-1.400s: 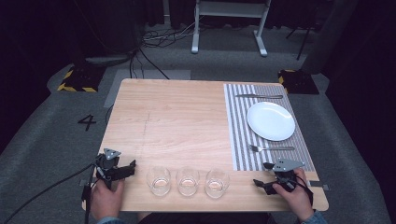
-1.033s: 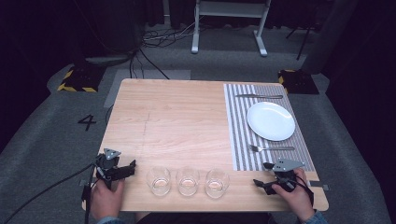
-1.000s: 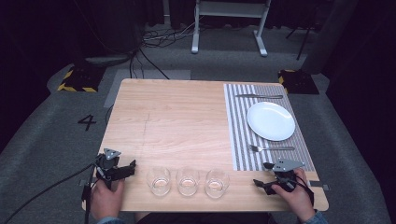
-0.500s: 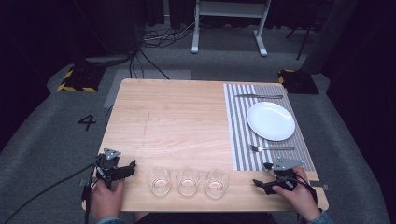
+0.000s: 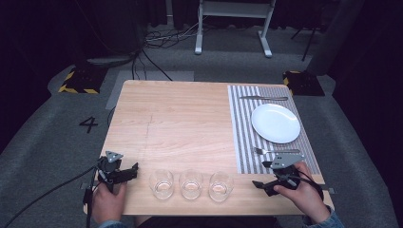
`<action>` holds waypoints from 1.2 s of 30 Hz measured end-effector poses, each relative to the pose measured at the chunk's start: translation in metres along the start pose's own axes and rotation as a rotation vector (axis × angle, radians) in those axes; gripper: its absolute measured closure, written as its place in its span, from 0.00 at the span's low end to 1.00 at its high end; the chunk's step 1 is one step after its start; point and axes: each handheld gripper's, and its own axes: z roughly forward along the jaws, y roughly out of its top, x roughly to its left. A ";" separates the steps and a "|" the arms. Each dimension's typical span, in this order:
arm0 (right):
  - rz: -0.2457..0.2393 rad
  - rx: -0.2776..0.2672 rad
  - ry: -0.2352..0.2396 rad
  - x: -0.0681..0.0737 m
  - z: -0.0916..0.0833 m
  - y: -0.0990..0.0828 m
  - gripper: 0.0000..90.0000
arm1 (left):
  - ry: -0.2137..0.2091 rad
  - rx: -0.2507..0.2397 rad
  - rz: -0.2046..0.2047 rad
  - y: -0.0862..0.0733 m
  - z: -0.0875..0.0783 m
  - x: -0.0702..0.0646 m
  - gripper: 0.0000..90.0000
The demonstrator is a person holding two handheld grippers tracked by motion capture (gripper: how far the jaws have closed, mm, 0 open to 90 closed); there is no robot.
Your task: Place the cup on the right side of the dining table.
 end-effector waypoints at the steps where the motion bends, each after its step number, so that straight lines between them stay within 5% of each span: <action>1: -0.004 0.001 0.005 0.002 0.000 0.002 0.20 | 0.000 -0.002 -0.003 0.000 0.000 0.000 0.15; 12: -0.075 -0.042 0.094 0.023 0.004 0.040 0.19 | 0.000 0.000 0.000 0.000 0.000 0.000 0.15; 28: -0.108 -0.092 0.173 0.053 0.015 0.058 0.19 | 0.000 0.000 0.000 0.000 0.000 0.000 0.15; 33: -0.145 -0.080 0.200 0.072 0.034 0.061 0.18 | 0.000 0.000 0.000 0.000 0.000 0.000 0.16; 36: -0.136 -0.091 0.171 0.077 0.043 0.062 0.17 | 0.000 0.000 0.000 0.000 0.000 0.000 0.16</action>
